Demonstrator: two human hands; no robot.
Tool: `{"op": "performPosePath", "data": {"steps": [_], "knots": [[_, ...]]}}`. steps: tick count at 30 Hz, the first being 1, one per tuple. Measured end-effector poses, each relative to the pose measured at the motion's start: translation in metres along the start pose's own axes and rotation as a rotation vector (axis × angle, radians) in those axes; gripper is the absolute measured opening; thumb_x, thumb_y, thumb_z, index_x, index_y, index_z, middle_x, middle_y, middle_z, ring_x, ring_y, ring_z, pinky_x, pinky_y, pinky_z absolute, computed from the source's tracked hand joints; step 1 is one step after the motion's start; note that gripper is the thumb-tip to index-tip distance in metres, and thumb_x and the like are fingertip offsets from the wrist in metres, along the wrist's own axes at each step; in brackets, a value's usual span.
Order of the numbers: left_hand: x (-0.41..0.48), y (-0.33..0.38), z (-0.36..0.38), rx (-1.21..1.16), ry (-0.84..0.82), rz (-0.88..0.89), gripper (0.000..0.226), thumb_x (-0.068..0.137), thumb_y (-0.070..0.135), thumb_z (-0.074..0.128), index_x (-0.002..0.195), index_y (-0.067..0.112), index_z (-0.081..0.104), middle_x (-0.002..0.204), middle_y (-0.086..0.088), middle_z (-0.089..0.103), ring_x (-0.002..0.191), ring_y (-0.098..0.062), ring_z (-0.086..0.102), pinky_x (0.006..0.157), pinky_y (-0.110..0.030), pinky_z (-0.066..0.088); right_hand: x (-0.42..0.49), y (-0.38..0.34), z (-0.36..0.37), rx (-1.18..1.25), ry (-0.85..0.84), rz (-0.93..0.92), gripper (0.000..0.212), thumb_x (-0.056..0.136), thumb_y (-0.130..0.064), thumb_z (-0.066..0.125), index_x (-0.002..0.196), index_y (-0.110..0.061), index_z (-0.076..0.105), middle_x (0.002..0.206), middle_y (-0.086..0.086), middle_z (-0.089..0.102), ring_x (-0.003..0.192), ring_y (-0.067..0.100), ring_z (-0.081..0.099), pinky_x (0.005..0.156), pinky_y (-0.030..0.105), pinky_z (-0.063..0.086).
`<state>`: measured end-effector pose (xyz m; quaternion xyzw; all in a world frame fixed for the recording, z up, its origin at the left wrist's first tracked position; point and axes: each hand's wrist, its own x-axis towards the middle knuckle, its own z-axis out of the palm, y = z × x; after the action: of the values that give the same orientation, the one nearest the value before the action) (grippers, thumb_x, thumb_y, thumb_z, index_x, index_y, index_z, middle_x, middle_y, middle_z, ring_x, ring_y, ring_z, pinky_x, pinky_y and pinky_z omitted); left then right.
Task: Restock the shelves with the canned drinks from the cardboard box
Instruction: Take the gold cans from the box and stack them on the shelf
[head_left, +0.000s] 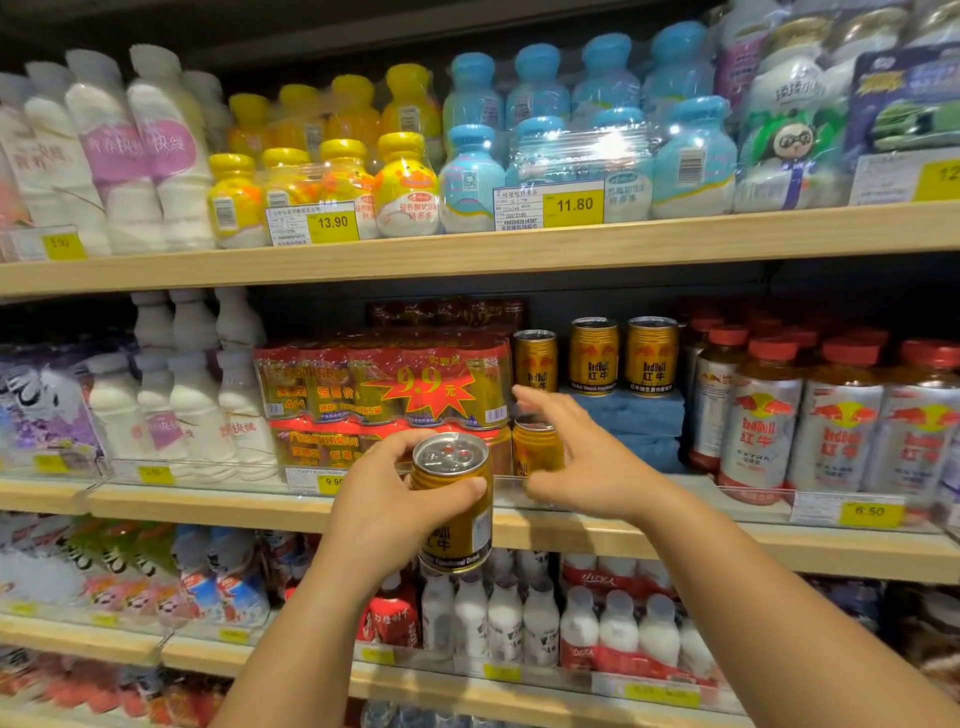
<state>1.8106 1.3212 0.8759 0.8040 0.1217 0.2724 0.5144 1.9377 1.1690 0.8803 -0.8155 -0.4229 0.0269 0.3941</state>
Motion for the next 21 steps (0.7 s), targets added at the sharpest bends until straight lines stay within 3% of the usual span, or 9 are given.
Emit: {"op": "performPosePath", "data": {"steps": [2, 4, 7, 11, 15, 18, 21], "knots": [[0.0, 0.003, 0.002, 0.0, -0.006, 0.016, 0.039, 0.065, 0.021, 0.083, 0.09, 0.037, 0.058, 0.094, 0.017, 0.065, 0.084, -0.001, 0.063, 0.067, -0.017, 0.048, -0.019, -0.013, 0.011, 0.046, -0.059, -0.064, 0.095, 0.074, -0.032, 0.075, 0.147, -0.037, 0.013, 0.148, -0.013, 0.029, 0.136, 0.003, 0.028, 0.109, 0.027, 0.031], [0.0, 0.004, 0.005, 0.001, -0.021, 0.014, 0.041, 0.064, 0.021, 0.083, 0.097, 0.033, 0.061, 0.095, 0.013, 0.068, 0.085, -0.004, 0.066, 0.074, -0.023, 0.053, -0.029, -0.021, 0.025, 0.06, -0.019, -0.07, 0.101, 0.068, -0.043, 0.078, 0.145, -0.041, 0.014, 0.146, -0.019, 0.032, 0.131, 0.0, 0.035, 0.105, 0.021, 0.037], [-0.001, 0.005, 0.01, -0.012, -0.06, 0.017, 0.046, 0.063, 0.02, 0.083, 0.104, 0.026, 0.064, 0.094, 0.008, 0.071, 0.082, -0.006, 0.069, 0.076, -0.027, 0.056, -0.034, -0.024, 0.039, 0.077, 0.132, -0.087, 0.091, 0.068, -0.038, 0.079, 0.141, -0.038, 0.026, 0.133, -0.024, 0.043, 0.117, -0.004, 0.047, 0.085, 0.003, 0.039], [-0.003, 0.003, 0.014, -0.042, -0.122, 0.032, 0.052, 0.068, 0.02, 0.081, 0.113, 0.027, 0.058, 0.105, 0.01, 0.067, 0.083, 0.002, 0.067, 0.066, -0.013, 0.052, -0.038, -0.021, 0.045, 0.128, 0.242, -0.062, 0.08, 0.067, -0.037, 0.079, 0.134, -0.037, 0.037, 0.12, -0.021, 0.053, 0.105, -0.004, 0.054, 0.079, 0.009, 0.044], [-0.003, 0.0, 0.011, -0.126, -0.159, -0.031, 0.074, 0.075, 0.036, 0.071, 0.137, 0.035, 0.03, 0.123, 0.013, 0.05, 0.097, 0.006, 0.056, 0.065, -0.01, 0.046, -0.034, -0.018, 0.032, 0.107, 0.312, -0.039, 0.078, 0.066, -0.041, 0.079, 0.133, -0.035, 0.04, 0.117, -0.021, 0.056, 0.102, -0.003, 0.054, 0.078, 0.006, 0.041], [-0.006, -0.01, 0.003, 0.014, -0.102, -0.025, 0.066, 0.079, 0.048, 0.06, 0.138, 0.034, 0.033, 0.134, 0.012, 0.046, 0.1, 0.01, 0.048, 0.077, -0.013, 0.039, -0.02, -0.015, 0.009, 0.053, 0.378, -0.018, 0.081, 0.069, -0.038, 0.08, 0.137, -0.031, 0.037, 0.122, -0.019, 0.049, 0.106, -0.003, 0.045, 0.076, 0.004, 0.037], [-0.01, -0.024, -0.002, 0.16, -0.051, -0.014, 0.059, 0.085, 0.044, 0.058, 0.138, 0.03, 0.037, 0.139, 0.012, 0.044, 0.117, -0.005, 0.046, 0.093, -0.025, 0.038, 0.005, -0.011, -0.016, 0.046, 0.436, -0.002, 0.08, 0.07, -0.035, 0.079, 0.138, -0.026, 0.037, 0.132, -0.007, 0.051, 0.104, 0.002, 0.046, 0.082, 0.018, 0.04]]}}
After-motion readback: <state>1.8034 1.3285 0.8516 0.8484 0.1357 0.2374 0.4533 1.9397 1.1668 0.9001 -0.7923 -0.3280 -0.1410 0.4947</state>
